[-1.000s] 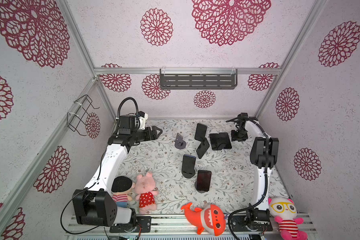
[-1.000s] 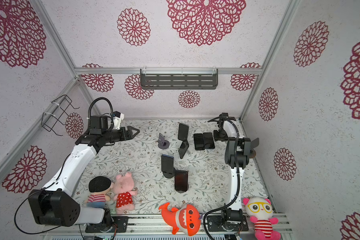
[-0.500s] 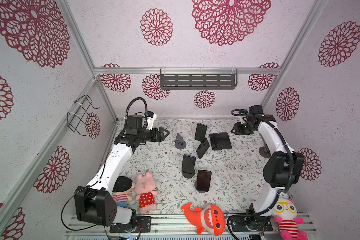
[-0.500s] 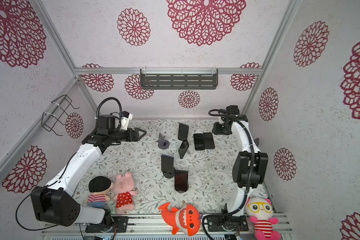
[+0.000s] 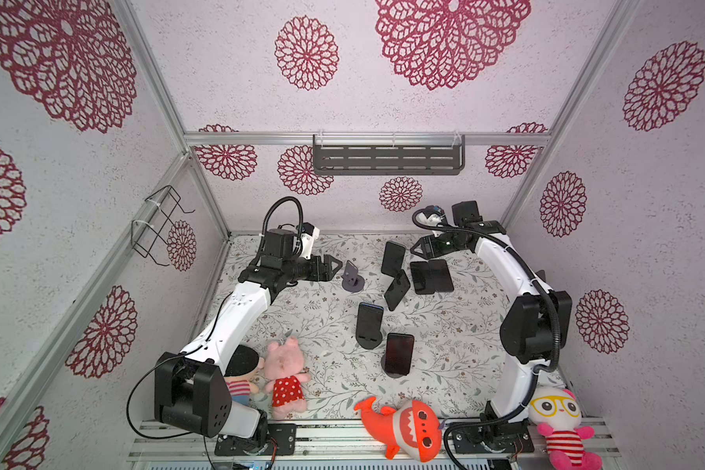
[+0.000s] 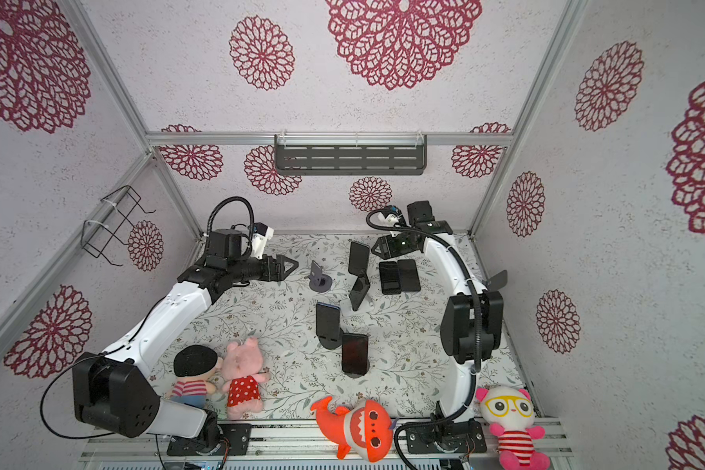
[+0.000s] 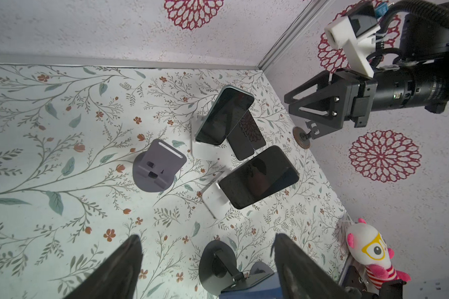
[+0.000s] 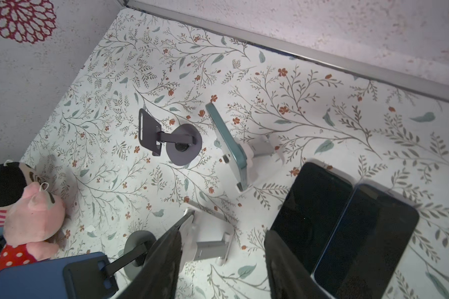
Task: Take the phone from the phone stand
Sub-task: 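Move the right gripper to the teal-backed phone on the white stand, then close the right gripper on the teal phone's edge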
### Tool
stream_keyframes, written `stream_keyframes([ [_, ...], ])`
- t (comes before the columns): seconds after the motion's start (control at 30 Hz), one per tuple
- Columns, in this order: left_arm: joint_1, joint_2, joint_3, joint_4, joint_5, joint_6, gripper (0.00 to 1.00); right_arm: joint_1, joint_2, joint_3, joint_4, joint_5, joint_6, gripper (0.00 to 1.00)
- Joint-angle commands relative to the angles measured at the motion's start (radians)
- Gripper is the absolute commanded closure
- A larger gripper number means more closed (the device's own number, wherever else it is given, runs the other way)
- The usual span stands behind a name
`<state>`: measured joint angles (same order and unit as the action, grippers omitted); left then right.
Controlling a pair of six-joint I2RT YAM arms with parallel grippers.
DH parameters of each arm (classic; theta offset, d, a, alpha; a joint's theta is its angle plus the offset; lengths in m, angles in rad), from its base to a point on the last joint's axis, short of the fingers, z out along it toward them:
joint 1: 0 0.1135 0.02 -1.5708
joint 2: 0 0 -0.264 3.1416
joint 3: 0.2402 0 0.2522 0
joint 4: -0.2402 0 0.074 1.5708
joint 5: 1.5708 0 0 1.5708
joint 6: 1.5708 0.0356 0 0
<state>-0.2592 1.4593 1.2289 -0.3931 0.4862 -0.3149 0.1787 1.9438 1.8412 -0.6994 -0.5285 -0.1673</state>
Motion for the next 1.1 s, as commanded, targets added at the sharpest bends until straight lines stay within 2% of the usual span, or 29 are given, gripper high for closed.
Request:
stream_keyframes([
  [0.0,-0.005,-0.042,-0.025,0.034,-0.013,-0.001,0.17,0.008,0.041,0.054,0.070,-0.025,-0.026,0.43],
  [0.13,-0.005,-0.054,-0.039,0.034,-0.020,-0.001,0.16,0.017,0.109,0.109,0.070,-0.063,-0.017,0.43],
  [0.3,-0.005,-0.057,-0.046,0.039,-0.024,-0.002,0.16,0.035,0.175,0.148,0.077,-0.056,-0.016,0.44],
  [0.57,-0.005,-0.041,-0.046,0.049,-0.024,0.005,0.16,0.044,0.210,0.141,0.126,-0.082,-0.017,0.48],
  [0.97,-0.009,-0.027,-0.012,0.004,-0.012,0.023,0.16,0.043,0.256,0.184,0.085,-0.073,-0.069,0.58],
  [1.07,-0.012,-0.024,-0.014,-0.001,-0.005,0.025,0.17,0.044,0.260,0.188,0.081,-0.072,-0.075,0.66],
])
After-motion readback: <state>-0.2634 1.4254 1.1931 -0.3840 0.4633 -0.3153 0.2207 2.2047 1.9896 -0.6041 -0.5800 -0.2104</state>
